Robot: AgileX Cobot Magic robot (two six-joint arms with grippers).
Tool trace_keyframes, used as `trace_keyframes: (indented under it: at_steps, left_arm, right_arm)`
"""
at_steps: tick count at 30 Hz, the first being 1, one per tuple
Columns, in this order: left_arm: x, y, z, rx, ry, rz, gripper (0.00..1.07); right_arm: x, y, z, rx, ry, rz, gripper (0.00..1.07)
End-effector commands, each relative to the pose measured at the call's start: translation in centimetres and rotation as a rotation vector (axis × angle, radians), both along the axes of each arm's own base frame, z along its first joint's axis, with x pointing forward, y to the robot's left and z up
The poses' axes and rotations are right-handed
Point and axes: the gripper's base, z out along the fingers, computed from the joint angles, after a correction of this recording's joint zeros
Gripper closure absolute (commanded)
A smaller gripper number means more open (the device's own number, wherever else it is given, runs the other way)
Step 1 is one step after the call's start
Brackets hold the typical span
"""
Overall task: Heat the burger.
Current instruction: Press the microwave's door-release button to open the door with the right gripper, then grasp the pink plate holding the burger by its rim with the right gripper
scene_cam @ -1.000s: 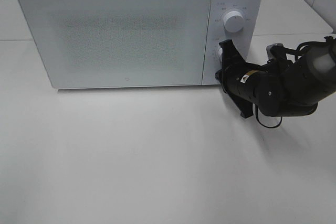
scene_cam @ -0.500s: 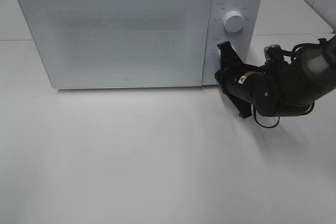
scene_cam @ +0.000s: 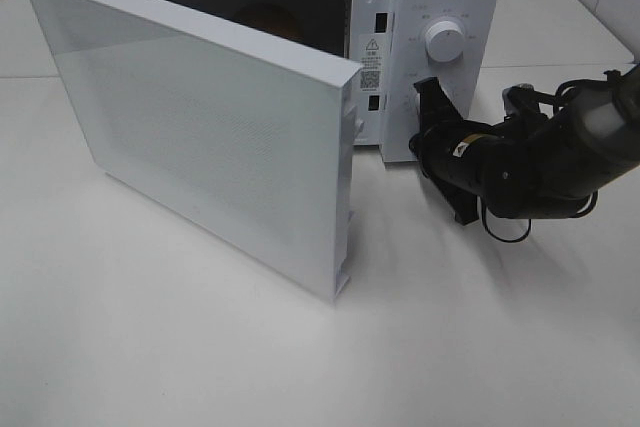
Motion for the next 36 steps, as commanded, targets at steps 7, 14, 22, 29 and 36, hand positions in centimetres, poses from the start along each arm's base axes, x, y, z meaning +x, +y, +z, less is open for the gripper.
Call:
trace_keyframes:
  at_steps: [7,14,22,29,36]
  left_arm:
    - [-0.2,0.0,0.0,-0.016,-0.026,0.005,1.06]
    - [-0.2,0.0,0.0,-0.016,-0.026,0.005,1.06]
    - [-0.2,0.0,0.0,-0.016,-0.026,0.005,1.06]
    - [-0.2,0.0,0.0,-0.016,-0.026,0.005,1.06]
    - [-0.2,0.0,0.0,-0.016,-0.026,0.005,1.06]
  right_arm:
    - [1.2,0.3,3.0,0.003,-0.094,0.038,1.07]
    - [-1.6,-0.5,3.2,-0.109,0.024,0.117,1.05]
    - [-3.7,-0.8,3.1,-0.23,0.036,0.265,1.02]
    - [-4.0,0.0,3.3,-0.439,-0.07,0.534,1.01]
    - [-4.8,1.0,3.0,-0.796,-0.245,0.943,0.99]
